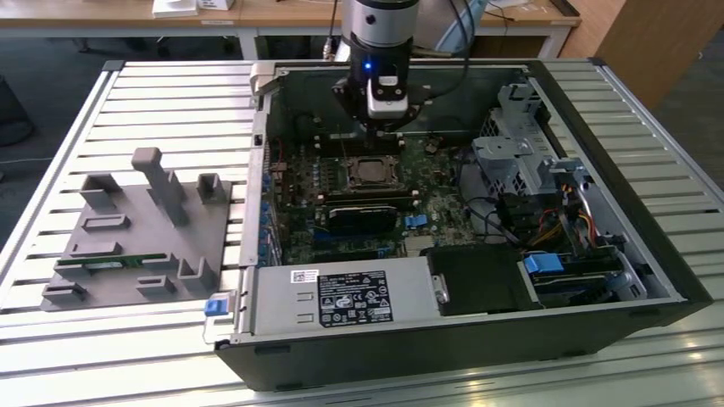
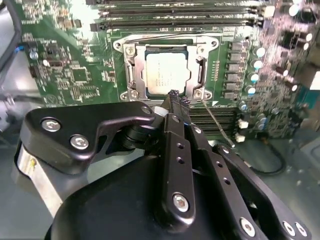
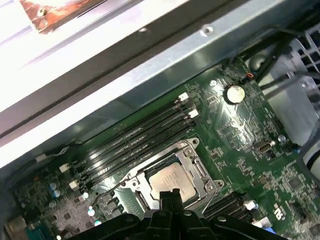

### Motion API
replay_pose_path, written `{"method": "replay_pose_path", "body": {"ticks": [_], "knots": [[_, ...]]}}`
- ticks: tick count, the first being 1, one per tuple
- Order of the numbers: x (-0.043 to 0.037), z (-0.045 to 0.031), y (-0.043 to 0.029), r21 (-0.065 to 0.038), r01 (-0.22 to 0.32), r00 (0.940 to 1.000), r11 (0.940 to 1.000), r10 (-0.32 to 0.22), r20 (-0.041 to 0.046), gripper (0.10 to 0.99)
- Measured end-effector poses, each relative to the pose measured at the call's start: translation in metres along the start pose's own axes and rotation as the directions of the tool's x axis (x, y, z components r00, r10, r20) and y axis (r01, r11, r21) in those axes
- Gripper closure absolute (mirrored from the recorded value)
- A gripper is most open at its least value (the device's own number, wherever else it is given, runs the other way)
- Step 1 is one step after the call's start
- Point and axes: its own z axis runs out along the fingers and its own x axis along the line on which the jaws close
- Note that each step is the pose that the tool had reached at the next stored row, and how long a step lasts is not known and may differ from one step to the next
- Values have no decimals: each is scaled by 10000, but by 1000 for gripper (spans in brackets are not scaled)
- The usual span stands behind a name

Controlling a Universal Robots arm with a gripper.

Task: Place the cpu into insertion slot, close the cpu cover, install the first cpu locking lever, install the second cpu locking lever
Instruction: 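Install the first cpu locking lever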

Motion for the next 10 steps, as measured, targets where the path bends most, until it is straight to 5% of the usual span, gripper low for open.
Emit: {"method": "replay_pose_path", "body": {"ticks": [5, 10], "knots": [[0, 4, 0, 0, 908, 9959, 9959, -908, -27, 980], [0, 8, 0, -4, 1803, 9836, 9836, -1803, -54, 980]]}}
